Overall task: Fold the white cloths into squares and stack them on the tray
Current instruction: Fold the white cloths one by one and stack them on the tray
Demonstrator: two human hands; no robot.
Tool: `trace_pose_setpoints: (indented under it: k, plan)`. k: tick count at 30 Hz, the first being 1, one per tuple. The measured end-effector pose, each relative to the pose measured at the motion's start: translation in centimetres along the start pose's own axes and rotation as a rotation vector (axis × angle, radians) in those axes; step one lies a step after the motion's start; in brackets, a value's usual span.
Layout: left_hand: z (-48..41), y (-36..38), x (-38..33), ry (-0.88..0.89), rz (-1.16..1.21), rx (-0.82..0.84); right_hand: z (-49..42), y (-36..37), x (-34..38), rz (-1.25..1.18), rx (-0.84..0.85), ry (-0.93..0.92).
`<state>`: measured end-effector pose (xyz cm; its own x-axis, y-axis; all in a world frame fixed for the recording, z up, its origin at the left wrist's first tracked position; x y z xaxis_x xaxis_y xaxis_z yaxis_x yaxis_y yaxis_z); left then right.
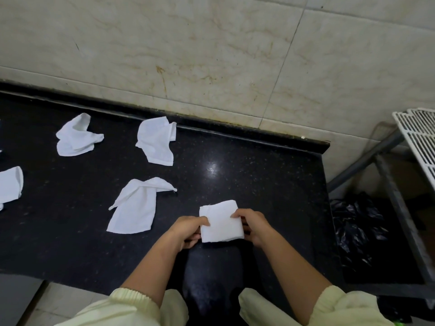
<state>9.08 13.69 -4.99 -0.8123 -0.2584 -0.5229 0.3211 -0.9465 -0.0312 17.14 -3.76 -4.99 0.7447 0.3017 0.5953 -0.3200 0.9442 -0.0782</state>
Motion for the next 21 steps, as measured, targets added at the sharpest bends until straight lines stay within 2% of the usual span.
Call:
trace_pose_setpoints:
  k: [6, 10, 21]
  plan:
    - [0.4, 0.9, -2.2, 0.110, -0.023, 0.100, 1.1, -1.3, 1.4, -0.126, 0.058, -0.029]
    - [1.5, 2.7, -5.6, 0.211, 0.073, 0.231, 1.9, -3.1, 4.0, -0.181, 0.044, -0.121]
    - [8.0, 11.1, -18.4, 0.471, -0.062, 0.502, 8.2, -12.7, 12.9, -0.310, -0.081, -0.385]
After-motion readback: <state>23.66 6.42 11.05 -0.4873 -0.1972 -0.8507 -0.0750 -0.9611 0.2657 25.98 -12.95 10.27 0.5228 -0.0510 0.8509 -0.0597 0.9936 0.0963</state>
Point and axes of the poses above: each hand's wrist, its own z-axis away from the middle knuckle, its own y-axis out of the palm, x = y × z, the point moved 6 cm from there along -z, towards the middle knuckle, and after that the axes turned 5 degrees about z, right-handed, at the moved point
